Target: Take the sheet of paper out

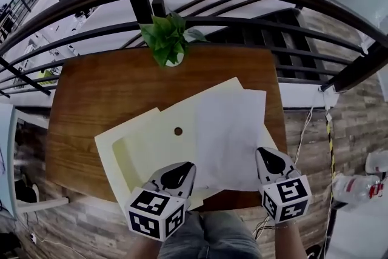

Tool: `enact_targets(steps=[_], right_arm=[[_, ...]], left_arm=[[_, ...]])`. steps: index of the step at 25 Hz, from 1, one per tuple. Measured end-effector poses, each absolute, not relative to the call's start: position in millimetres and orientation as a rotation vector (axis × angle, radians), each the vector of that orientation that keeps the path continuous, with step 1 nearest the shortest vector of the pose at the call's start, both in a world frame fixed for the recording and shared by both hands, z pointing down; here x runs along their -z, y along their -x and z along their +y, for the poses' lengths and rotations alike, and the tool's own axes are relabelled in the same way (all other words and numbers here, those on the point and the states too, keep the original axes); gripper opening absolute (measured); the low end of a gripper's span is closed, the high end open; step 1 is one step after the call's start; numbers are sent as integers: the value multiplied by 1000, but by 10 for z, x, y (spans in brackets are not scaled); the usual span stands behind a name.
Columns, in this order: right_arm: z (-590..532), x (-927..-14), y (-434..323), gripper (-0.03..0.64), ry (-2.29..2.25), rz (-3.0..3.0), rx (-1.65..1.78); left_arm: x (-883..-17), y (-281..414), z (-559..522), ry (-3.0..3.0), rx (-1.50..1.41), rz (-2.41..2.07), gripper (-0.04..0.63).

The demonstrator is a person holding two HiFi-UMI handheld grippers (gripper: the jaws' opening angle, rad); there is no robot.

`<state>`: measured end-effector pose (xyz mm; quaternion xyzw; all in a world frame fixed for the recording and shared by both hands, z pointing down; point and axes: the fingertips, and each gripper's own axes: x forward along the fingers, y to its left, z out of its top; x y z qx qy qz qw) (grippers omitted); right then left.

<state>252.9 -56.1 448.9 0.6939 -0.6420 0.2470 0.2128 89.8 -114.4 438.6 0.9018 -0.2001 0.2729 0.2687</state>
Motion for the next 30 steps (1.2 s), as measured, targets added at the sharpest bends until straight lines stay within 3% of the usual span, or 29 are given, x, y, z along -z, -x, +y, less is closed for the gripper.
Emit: enact_targets(steps=[30], right_arm=[[-343, -3188, -2349, 28, -2168, -1947, -477]], left_arm=[[-3462, -824, -987, -2602, -506, -512, 32]])
